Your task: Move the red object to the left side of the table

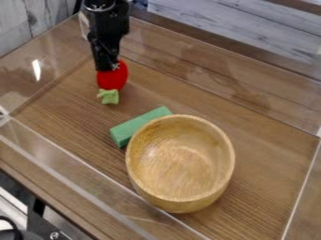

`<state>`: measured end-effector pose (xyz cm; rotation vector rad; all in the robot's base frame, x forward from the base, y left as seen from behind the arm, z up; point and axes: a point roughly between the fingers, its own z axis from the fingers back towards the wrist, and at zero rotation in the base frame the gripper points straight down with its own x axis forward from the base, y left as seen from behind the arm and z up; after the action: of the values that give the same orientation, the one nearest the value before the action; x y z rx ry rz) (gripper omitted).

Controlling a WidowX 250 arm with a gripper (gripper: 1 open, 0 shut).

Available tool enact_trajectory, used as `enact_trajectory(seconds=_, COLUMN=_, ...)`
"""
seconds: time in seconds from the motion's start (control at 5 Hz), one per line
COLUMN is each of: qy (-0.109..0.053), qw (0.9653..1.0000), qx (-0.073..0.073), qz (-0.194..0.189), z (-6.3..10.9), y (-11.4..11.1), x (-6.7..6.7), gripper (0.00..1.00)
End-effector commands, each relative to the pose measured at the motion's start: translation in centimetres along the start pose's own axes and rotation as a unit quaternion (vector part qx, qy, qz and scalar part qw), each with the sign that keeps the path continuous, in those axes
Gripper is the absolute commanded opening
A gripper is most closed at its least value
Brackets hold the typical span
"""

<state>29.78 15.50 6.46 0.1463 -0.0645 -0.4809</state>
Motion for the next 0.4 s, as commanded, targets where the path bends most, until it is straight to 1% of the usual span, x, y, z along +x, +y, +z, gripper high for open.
enact_trajectory(seconds=0.0, qy=-0.008, qw=0.9997, qx=0.015, qz=0.016, z=0.92, y=1.23, x=0.38, gripper=1.0)
enact_trajectory(seconds=0.2, qy=-0.006, qw=0.9996, qx=0.013, qz=0.026, z=0.91, y=1.44, x=0.95, gripper=1.0)
